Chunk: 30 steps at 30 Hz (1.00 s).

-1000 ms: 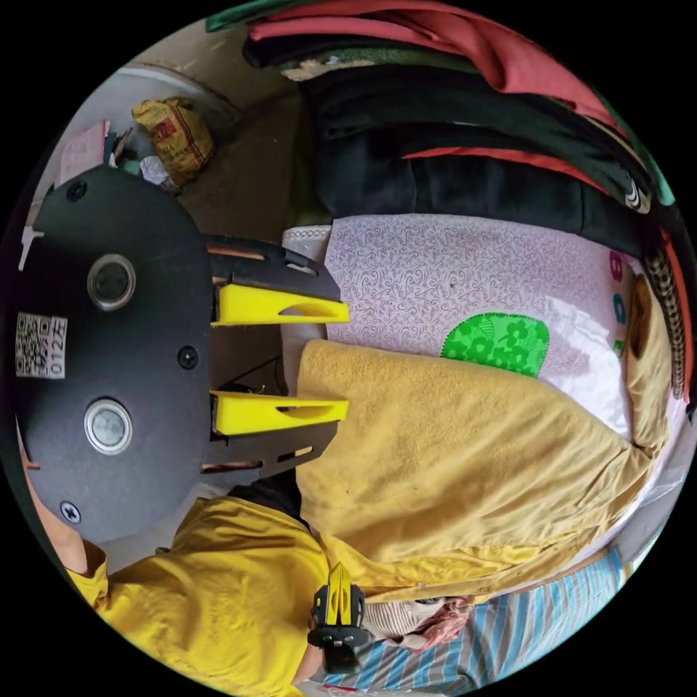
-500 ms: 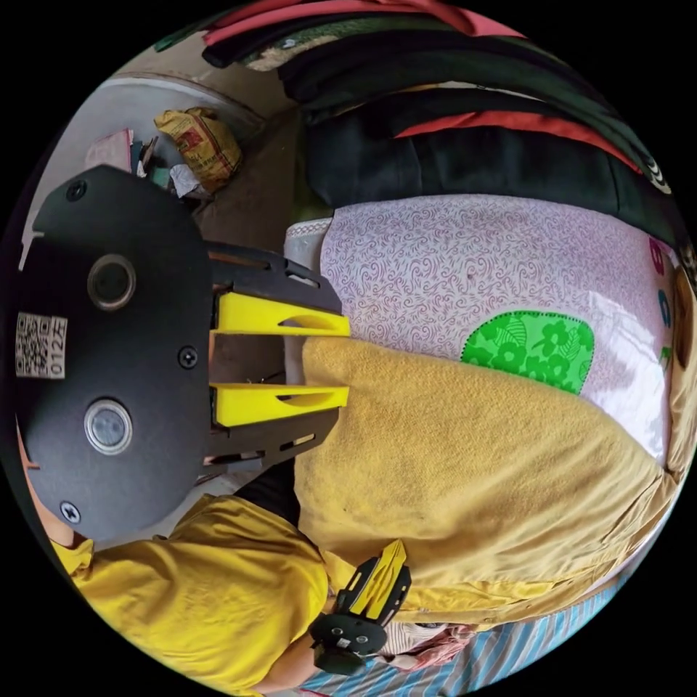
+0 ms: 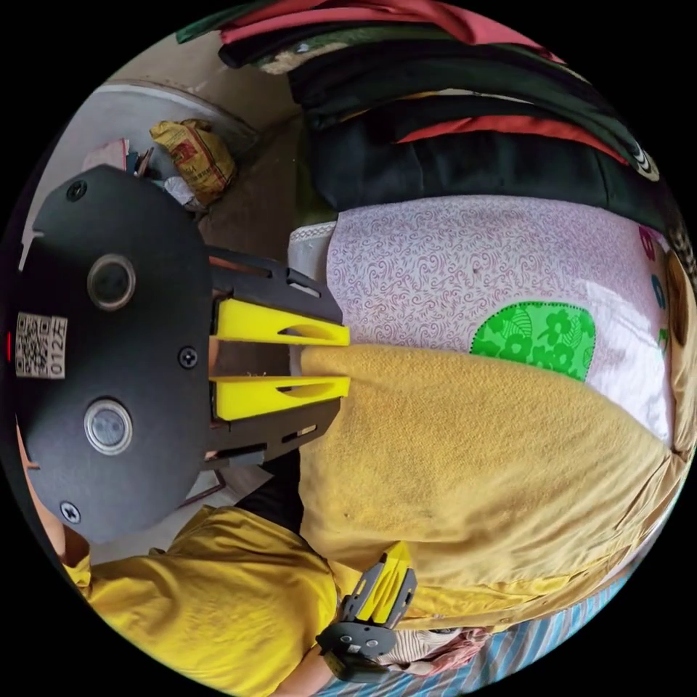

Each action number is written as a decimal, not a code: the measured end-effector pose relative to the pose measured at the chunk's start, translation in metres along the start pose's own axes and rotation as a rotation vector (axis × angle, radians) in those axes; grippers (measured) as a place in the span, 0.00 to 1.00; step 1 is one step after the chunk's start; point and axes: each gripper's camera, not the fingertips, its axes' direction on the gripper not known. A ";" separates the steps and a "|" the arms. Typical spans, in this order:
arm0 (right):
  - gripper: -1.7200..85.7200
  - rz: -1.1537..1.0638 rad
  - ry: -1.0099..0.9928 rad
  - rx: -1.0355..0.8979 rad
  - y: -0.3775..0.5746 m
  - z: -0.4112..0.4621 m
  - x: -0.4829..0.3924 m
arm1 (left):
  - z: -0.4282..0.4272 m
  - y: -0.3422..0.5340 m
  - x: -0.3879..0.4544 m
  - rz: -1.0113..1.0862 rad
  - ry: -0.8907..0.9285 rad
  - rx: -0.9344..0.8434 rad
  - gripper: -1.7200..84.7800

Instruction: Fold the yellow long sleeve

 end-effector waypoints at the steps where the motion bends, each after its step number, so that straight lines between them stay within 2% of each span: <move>1: 0.03 -0.012 -0.015 -0.014 -0.005 -0.002 -0.002 | 0.001 0.005 -0.004 -0.009 0.013 0.003 0.07; 3: 0.03 -0.040 -0.003 -0.023 -0.013 -0.006 -0.004 | 0.002 0.012 -0.008 -0.015 0.025 0.011 0.06; 7: 0.02 -0.062 -0.125 -0.072 -0.039 -0.011 0.005 | 0.007 0.021 -0.016 -0.022 0.009 -0.013 0.05; 10: 0.02 -0.142 -0.102 -0.064 -0.056 -0.016 0.006 | 0.012 0.023 -0.022 -0.078 0.027 0.011 0.05; 14: 0.02 -0.064 -0.175 -0.056 -0.069 -0.031 0.035 | 0.011 0.032 -0.025 -0.137 0.027 0.052 0.05; 17: 0.03 0.032 -0.200 0.051 -0.049 -0.070 0.065 | 0.005 0.057 -0.046 -0.295 0.145 0.149 0.05; 19: 0.03 0.117 -0.166 0.118 -0.007 -0.105 0.095 | 0.000 0.089 -0.065 -0.456 0.306 0.297 0.04; 21: 0.04 0.222 -0.102 0.161 0.040 -0.129 0.121 | -0.005 0.116 -0.070 -0.581 0.360 0.422 0.04; 24: 0.06 0.418 0.102 0.176 0.135 -0.163 0.152 | -0.023 0.149 -0.049 -0.753 0.275 0.617 0.04; 26: 0.08 0.535 0.246 0.154 0.194 -0.179 0.160 | -0.037 0.145 -0.016 -0.705 0.213 0.688 0.03; 28: 0.10 0.661 0.428 0.094 0.263 -0.200 0.157 | -0.047 0.108 0.041 -0.498 0.234 0.707 0.03; 30: 0.11 0.725 0.535 0.026 0.305 -0.209 0.149 | -0.047 0.065 0.090 -0.289 0.302 0.650 0.03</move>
